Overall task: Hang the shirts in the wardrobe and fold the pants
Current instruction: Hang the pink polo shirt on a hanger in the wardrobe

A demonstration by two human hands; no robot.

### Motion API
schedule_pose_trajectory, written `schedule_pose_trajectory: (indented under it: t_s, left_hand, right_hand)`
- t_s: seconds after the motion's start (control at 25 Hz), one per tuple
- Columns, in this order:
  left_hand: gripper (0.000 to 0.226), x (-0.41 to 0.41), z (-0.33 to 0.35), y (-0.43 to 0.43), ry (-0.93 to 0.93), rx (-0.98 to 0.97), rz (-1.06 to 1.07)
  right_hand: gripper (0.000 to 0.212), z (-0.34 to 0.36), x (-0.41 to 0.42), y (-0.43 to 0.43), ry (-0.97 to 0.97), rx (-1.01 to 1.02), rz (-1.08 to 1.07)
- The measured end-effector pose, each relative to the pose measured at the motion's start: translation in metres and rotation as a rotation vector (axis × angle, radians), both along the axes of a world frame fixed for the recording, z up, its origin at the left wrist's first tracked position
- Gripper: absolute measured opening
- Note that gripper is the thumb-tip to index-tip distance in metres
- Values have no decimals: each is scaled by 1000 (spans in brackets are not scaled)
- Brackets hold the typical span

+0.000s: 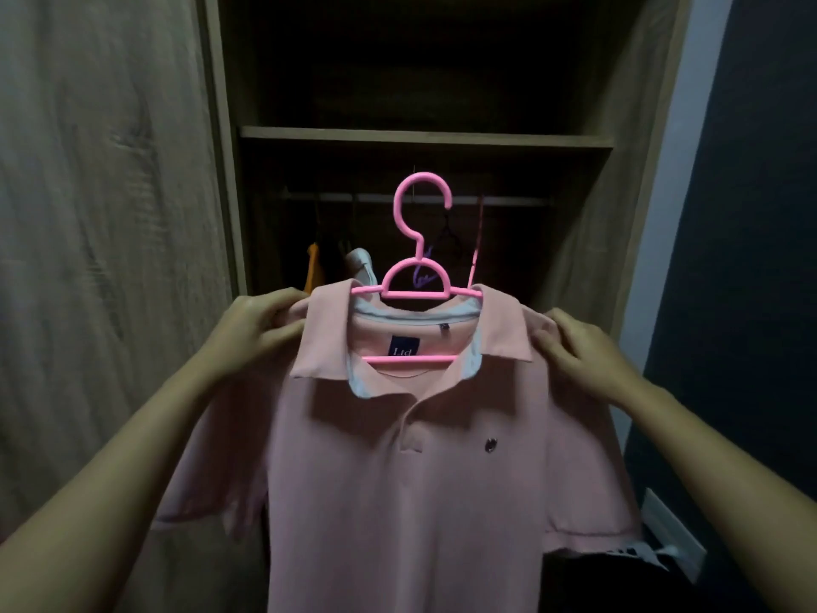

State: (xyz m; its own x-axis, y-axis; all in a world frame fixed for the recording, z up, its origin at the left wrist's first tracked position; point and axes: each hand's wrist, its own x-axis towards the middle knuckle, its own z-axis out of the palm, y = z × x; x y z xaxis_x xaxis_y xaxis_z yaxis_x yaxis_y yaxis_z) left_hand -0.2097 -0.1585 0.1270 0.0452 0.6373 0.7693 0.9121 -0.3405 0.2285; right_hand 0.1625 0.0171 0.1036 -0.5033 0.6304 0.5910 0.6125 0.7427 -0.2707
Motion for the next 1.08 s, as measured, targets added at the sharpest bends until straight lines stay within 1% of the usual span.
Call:
schedule_pose_trajectory:
  t_s: [0.08,0.12,0.16,0.24,0.28,0.36,0.44,0.48,0.52,0.56,0.6,0.64,0.68,0.72,0.76,0.8,0.84,0.88,0.92,0.96,1.0,1.04,1.08]
  left_hand:
    - [25,2,-1,1,-8,-38,-30]
    - [24,5,-2,2,2,-52,-47]
    - [29,7,-4,3,7,-63,-65]
    - [52,9,-8,6,15,-68,-71]
    - [60,9,-8,6,27,-58,-63]
    - [66,10,-7,2,92,20,2]
    - [60,13,-6,-2,128,218,113]
    - [56,16,-5,-4,128,336,142]
    - [54,18,-2,-5,179,411,166]
    - [54,16,-1,-5,272,413,177]
    - [54,14,-3,-5,331,352,163]
    - [55,7,-8,-5,275,232,118]
    - [59,3,-12,-7,83,86,67]
    - [69,-2,-18,-10,-200,-53,1]
    - [73,-9,-26,-11,-420,-205,-29]
    - [72,-16,-34,-13,-520,-382,-31]
    - [69,-22,-45,-13,-540,-553,-4]
    - [60,-27,-57,-12,-566,-675,16]
    - [46,-33,-67,-11,-601,-699,73]
    - [30,-36,-73,-11,-642,-605,160]
    - [21,-42,-78,-10,-642,-451,282]
    - [18,-49,-81,-10,-609,-317,402]
    - [22,-52,-80,-10,-538,-253,506]
  right_hand:
    - [34,9,-10,-11,-75,11,97]
    - [33,13,-16,-17,-81,0,135]
    - [31,15,-21,-20,-54,-11,163]
    - [30,16,-23,-20,26,-38,167]
    - [30,15,-23,-20,62,-51,152]
    - [30,12,-22,-19,92,-81,113]
    - [29,12,-24,-18,97,-77,90]
    - [32,12,-24,-15,104,-58,91]
    - [39,15,-24,-14,115,-36,89]
    - [46,20,-24,-12,129,-24,82]
    - [49,26,-23,-12,146,-25,71]
    - [48,30,-21,-13,167,-30,64]
    - [45,33,-18,-13,194,-35,59]
    - [42,35,-14,-14,220,-33,58]
    - [43,37,-11,-15,243,-26,51]
    - [44,38,-8,-16,257,-17,38]
    - [43,40,-5,-16,260,-9,17]
    - [42,43,-3,-15,252,-1,-7]
    - [40,47,-1,-15,238,7,-29]
    - [38,51,0,-14,224,16,-38]
    - [36,54,1,-12,207,30,-36]
    - [35,57,0,-12,184,50,-34]
    - [36,59,-2,-12,166,66,-37]
